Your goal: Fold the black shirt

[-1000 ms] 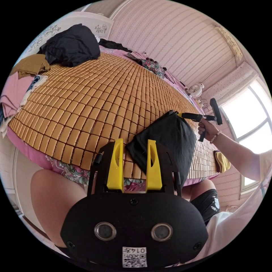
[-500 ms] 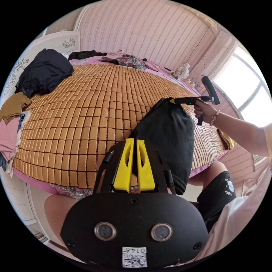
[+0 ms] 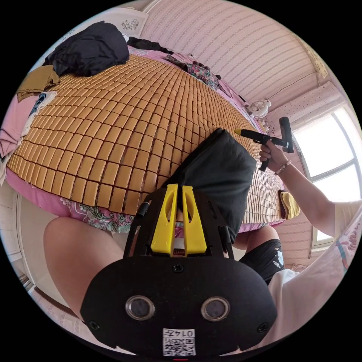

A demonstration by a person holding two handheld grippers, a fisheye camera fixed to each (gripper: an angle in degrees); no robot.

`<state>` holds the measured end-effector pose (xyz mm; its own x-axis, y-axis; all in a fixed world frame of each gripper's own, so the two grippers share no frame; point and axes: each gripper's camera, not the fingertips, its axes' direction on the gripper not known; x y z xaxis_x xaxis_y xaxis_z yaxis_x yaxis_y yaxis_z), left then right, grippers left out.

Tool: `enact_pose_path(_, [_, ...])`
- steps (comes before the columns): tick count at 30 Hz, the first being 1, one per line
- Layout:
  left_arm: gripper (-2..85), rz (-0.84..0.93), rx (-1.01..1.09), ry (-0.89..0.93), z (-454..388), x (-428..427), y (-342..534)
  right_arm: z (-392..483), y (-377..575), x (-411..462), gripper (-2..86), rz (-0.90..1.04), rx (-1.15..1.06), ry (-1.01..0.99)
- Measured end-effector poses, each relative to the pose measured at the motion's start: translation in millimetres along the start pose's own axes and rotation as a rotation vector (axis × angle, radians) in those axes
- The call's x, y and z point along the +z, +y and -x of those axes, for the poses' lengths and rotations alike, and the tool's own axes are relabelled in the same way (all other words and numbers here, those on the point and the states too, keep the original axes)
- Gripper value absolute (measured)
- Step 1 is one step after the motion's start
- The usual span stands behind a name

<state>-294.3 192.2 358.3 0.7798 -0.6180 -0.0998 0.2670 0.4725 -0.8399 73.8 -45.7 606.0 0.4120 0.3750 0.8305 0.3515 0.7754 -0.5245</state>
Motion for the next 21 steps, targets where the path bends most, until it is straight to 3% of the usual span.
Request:
enact_pose_path(5, [-0.3,-0.012,0.017,-0.018,-9.0,2.6,13.6,2.2,-12.4,15.6,5.7,0.039,-0.026,0.000])
enact_pose_path(8, [-0.2,-0.021,0.014,-0.048,-11.1,7.9,23.1,4.3,-19.3,38.0,5.2,0.176,-0.023,0.011])
enact_pose_path(17, [2.0,-0.044,0.041,-0.096,-25.7,25.9,45.3,47.1,7.9,-24.8,3.3,-0.110,-0.204,0.079])
enact_pose_path(21, [3.7,-0.035,-0.030,-0.129,-26.1,50.3,68.9,33.6,9.4,-1.0,7.5,-0.001,-0.112,0.019])
